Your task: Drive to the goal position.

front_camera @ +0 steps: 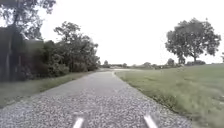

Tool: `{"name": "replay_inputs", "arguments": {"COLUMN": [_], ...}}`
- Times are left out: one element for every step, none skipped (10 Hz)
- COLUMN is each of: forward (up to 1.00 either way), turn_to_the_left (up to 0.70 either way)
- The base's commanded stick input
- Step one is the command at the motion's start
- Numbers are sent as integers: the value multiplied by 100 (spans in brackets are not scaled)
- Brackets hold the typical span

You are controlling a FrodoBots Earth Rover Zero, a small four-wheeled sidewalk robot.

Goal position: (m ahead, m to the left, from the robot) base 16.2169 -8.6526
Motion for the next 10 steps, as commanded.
{"name": "replay_inputs", "arguments": {"forward": [85,85,85,85,85,85,85,85,85,85], "turn_to_the_left": [0,0,0,0,0,0,0,0,0,0]}}
